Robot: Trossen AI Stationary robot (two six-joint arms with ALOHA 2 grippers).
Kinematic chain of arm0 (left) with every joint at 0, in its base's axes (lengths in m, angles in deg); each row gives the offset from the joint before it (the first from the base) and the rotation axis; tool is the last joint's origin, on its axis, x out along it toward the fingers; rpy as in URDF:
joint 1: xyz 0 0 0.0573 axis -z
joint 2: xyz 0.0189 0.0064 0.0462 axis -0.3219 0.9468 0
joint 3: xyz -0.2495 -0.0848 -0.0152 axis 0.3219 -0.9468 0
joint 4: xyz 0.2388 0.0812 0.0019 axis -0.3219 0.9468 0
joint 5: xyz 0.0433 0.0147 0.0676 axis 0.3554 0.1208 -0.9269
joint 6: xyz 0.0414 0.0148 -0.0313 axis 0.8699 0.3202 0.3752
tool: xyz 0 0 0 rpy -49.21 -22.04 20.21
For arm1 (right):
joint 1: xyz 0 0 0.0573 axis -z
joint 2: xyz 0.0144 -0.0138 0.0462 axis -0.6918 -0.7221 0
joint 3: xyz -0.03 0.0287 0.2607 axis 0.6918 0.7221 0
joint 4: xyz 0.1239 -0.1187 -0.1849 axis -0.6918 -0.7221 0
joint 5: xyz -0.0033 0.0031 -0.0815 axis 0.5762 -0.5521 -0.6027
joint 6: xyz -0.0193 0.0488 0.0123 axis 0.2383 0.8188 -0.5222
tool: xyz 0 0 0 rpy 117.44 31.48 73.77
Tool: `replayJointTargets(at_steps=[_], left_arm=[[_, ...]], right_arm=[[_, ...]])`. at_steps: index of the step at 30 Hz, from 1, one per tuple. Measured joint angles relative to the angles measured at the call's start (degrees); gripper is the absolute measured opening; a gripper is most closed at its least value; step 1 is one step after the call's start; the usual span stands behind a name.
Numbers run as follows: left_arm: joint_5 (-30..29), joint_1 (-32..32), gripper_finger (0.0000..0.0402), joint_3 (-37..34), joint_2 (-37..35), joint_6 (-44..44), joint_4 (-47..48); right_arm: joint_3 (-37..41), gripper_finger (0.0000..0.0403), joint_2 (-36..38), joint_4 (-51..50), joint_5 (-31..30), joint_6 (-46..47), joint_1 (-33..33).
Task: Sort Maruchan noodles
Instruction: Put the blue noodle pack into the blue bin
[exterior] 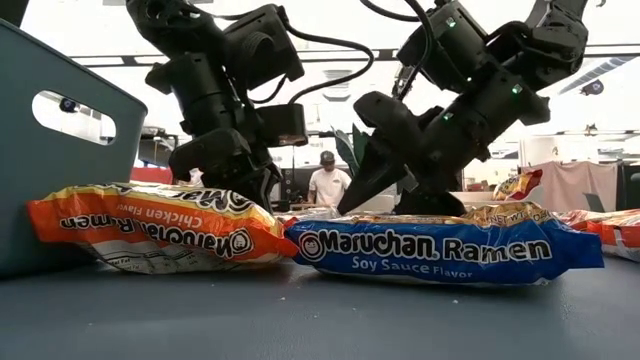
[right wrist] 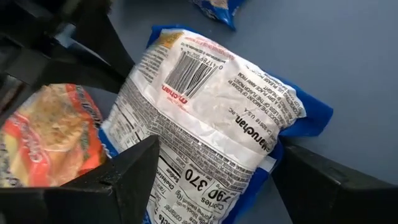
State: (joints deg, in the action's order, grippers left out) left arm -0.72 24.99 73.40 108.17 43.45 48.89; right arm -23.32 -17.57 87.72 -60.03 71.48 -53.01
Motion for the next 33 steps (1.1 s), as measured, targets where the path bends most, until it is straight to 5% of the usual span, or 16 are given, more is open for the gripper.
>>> replayJointTargets(at_steps=[23, 33], left_arm=[[-0.48, -0.02, 0.0000, 0.09, 0.02, -0.50, -0.04], [-0.81, -0.09, 0.0000, 0.09, -2.64, 0.00, 2.32]], right_arm=[[-0.37, 0.0187, 0.62, 6.85, 5.34, -1.44, -0.13], [-0.33, 0.0107, 0.69, 6.45, 4.96, -2.70, -0.13]])
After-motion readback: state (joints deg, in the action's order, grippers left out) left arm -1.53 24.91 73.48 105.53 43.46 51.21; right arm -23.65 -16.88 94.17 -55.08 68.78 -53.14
